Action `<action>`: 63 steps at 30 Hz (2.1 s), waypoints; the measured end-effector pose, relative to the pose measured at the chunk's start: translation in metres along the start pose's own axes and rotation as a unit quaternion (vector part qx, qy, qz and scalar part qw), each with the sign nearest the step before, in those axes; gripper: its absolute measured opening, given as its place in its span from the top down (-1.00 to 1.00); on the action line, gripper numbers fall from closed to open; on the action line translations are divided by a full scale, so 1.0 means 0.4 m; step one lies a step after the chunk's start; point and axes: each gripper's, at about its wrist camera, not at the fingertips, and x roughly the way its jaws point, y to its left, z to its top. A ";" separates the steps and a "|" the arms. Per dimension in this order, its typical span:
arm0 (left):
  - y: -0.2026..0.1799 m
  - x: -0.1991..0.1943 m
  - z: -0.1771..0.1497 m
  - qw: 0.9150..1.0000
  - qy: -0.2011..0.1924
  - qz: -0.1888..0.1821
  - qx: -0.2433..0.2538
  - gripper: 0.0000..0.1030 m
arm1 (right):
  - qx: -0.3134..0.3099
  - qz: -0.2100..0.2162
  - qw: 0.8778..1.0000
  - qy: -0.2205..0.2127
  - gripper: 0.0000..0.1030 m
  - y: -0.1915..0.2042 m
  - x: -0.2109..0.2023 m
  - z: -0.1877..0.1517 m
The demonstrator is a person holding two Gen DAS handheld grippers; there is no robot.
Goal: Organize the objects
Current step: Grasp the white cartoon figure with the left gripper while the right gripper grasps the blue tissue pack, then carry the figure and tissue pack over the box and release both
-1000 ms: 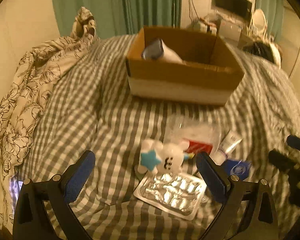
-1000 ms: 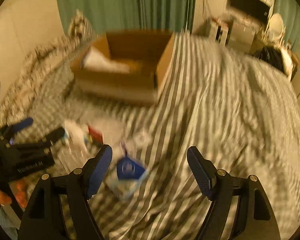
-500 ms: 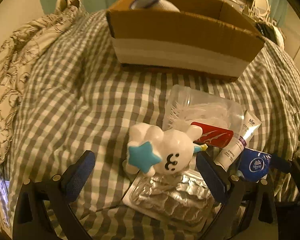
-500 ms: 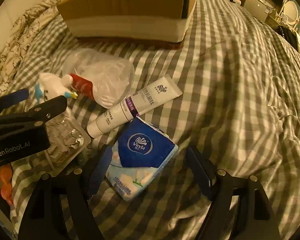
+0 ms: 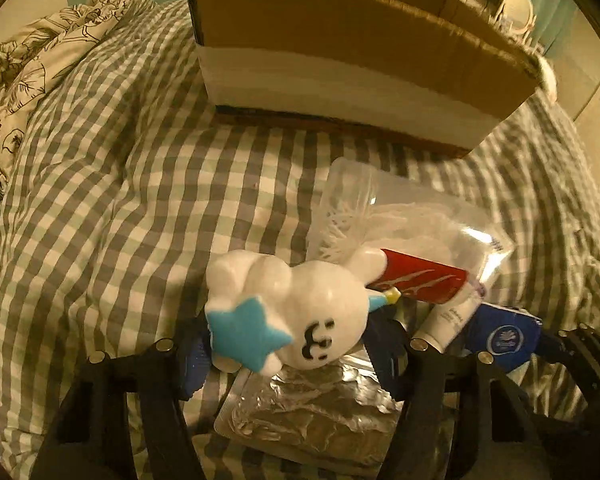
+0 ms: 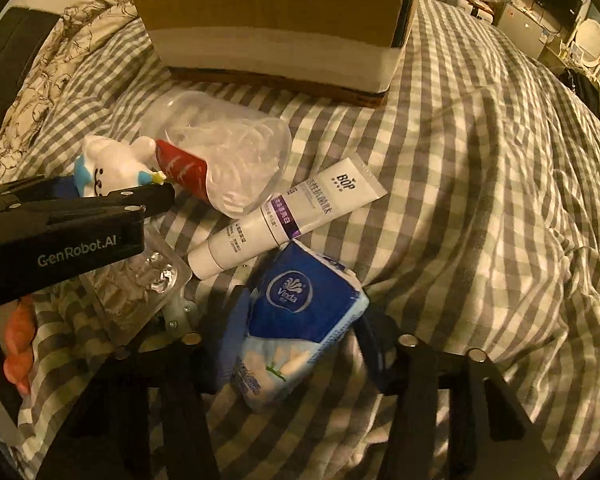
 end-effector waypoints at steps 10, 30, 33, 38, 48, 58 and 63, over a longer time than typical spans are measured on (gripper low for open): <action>0.002 -0.111 -0.044 0.999 -0.048 0.008 -0.007 -0.31 | 0.004 0.019 0.999 -0.051 0.52 -0.018 -0.103 0.010; -0.065 -0.384 0.023 0.988 -0.156 -0.001 0.015 -0.31 | 0.016 0.059 0.979 -0.196 0.52 -0.049 -0.400 0.111; -0.076 -0.409 0.084 0.985 -0.170 -0.007 0.018 -0.31 | 0.018 0.063 0.976 -0.208 0.53 -0.058 -0.420 0.145; -0.091 -0.425 0.214 0.979 -0.199 0.002 0.034 -0.31 | 0.016 0.065 0.966 -0.251 0.53 -0.090 -0.475 0.308; -0.076 -0.311 0.461 0.976 -0.215 0.008 0.035 -0.31 | 0.021 0.059 0.967 -0.247 0.53 -0.145 -0.358 0.554; -0.065 -0.095 0.533 0.984 -0.170 0.001 0.054 -0.31 | 0.030 0.085 0.976 -0.197 0.49 -0.170 -0.126 0.633; -0.078 -0.086 0.527 0.985 -0.162 -0.002 0.061 -0.52 | 0.037 0.085 0.975 -0.203 0.30 -0.188 -0.141 0.628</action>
